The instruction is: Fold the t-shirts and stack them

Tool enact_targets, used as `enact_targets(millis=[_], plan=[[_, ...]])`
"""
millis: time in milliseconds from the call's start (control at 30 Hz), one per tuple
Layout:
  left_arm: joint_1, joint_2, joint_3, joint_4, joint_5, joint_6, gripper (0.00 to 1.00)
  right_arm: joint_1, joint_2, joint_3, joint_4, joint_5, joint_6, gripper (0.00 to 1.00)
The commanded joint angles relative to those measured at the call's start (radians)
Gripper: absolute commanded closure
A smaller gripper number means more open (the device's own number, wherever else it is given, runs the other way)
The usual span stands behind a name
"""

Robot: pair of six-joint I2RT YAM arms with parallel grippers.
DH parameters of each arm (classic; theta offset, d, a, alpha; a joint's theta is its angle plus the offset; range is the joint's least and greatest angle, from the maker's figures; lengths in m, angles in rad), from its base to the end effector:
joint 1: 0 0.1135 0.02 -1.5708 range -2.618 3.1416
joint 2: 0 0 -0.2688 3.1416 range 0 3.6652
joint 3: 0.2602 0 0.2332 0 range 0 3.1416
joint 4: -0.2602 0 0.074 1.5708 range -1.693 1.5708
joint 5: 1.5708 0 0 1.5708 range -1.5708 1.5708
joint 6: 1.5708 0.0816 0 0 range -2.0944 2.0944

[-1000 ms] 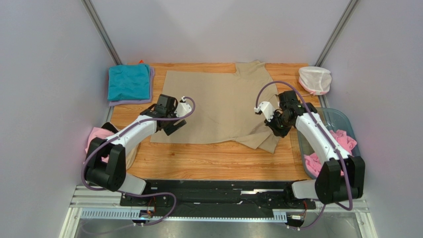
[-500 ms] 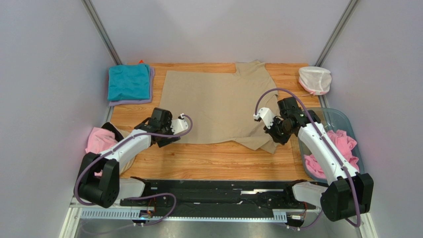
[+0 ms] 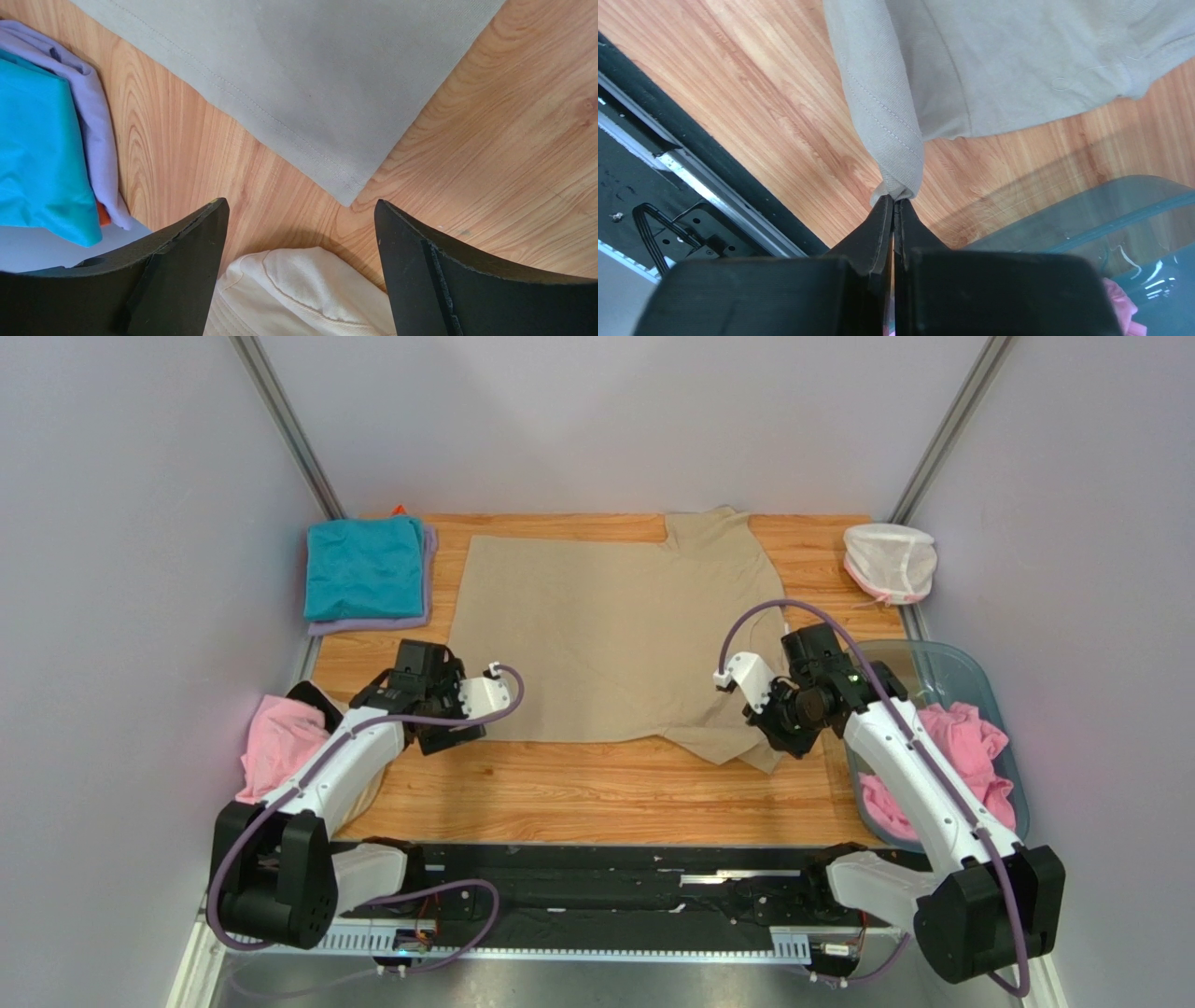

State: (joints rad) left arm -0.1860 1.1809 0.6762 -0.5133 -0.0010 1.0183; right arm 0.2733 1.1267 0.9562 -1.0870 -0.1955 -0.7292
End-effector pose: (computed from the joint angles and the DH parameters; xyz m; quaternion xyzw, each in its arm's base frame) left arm 0.2219 -0.0417 0.1733 0.5448 0.7929 0.1108 0.2494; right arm 0.1731 0.0650 0.2306 -0.4857 0.8548 0.0588 0.1730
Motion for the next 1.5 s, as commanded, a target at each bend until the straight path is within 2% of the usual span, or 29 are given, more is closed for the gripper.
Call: enact_targets(millis=[0,600,667,900,1000,1267,1467], plan=[[0.013,0.025,-0.001,-0.019,0.044,0.057,0.15,0.043,-0.042,-0.031,-0.007,-0.021,0.05,1.0],[0.083,0.169,0.052,-0.039,0.059,0.126,0.22,0.092,-0.062,-0.135,0.056,-0.012,0.096,1.0],[0.088,0.19,0.065,-0.044,0.062,0.129,0.26,0.096,-0.061,-0.137,0.059,-0.009,0.099,1.0],[0.095,0.264,0.102,-0.062,0.062,0.131,0.61,0.099,-0.056,-0.149,0.065,0.005,0.1,1.0],[0.095,0.283,0.108,-0.07,0.07,0.124,0.65,0.098,-0.056,-0.154,0.067,0.011,0.1,1.0],[0.095,0.304,0.085,-0.062,0.073,0.12,0.66,0.101,-0.044,-0.146,0.067,0.013,0.1,1.0],[0.097,0.263,0.086,-0.083,0.091,0.108,0.54,0.101,-0.039,-0.145,0.07,0.013,0.1,1.0]])
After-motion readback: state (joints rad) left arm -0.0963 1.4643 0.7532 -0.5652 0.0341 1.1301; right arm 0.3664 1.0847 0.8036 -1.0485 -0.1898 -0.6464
